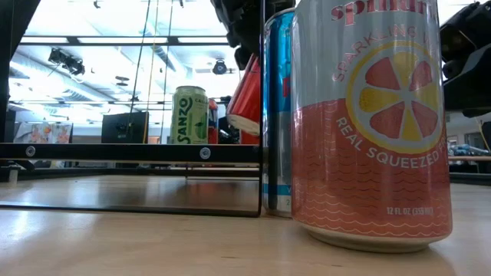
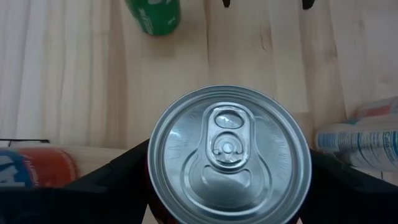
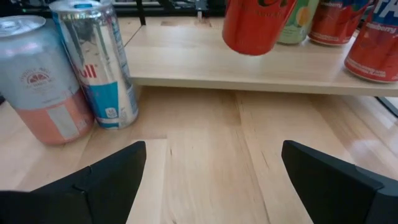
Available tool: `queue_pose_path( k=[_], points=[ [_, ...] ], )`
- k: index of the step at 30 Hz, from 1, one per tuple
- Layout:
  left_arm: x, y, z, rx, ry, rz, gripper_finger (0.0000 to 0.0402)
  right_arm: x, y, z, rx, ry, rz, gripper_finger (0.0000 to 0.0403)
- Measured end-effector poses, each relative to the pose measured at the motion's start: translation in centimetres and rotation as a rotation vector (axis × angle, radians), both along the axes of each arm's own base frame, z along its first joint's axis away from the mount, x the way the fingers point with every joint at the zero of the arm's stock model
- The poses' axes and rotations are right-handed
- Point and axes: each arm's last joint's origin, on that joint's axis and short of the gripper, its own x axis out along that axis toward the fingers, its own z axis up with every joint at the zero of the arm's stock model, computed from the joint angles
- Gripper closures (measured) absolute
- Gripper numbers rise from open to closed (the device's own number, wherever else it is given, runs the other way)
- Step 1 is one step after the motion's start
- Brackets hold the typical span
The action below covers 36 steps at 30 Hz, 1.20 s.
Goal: Place canned beverage on shelf
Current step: Put the red black soda can on the shelf
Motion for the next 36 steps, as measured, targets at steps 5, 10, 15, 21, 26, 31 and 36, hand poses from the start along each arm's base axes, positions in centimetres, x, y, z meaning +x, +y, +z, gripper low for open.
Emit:
queue_pose_path(
  k=[5, 10, 15, 21, 26, 31, 36],
  points=[
    [-1.7, 0.9, -1.0, 0.006, -0.030, 0.029, 0.0092, 0.0, 0.1, -0.2, -0.001, 0.008, 0.009, 0.0016],
    [-3.5, 2.8, -1.5, 0.002, -0.161, 0.110, 0.0092, 0.1, 0.1, -0.1, 0.010, -0.002, 0.010, 0.0016],
    [-4.9, 3.9, -1.5, 0.004, -0.277, 0.144, 0.0092, 0.1, 0.1, 0.2, 0.002, -0.023, 0.010, 0.0016],
    [-5.5, 4.0, -3.0, 0.003, -0.329, 0.164, 0.0092, 0.2, 0.1, 0.2, -0.004, -0.033, -0.001, 0.0016],
    [-5.7, 3.9, -4.7, 0.009, -0.342, 0.183, 0.0092, 0.2, 0.1, 0.2, -0.006, -0.032, 0.000, 0.0016],
    [-6.1, 4.0, -5.6, 0.025, -0.341, 0.200, 0.0092, 0.2, 0.1, 0.2, -0.012, -0.034, 0.003, 0.0016],
    [-6.1, 4.5, -5.8, 0.035, -0.366, 0.215, 0.0092, 0.2, 0.1, 0.3, -0.013, -0.035, 0.005, 0.0016]
  ],
)
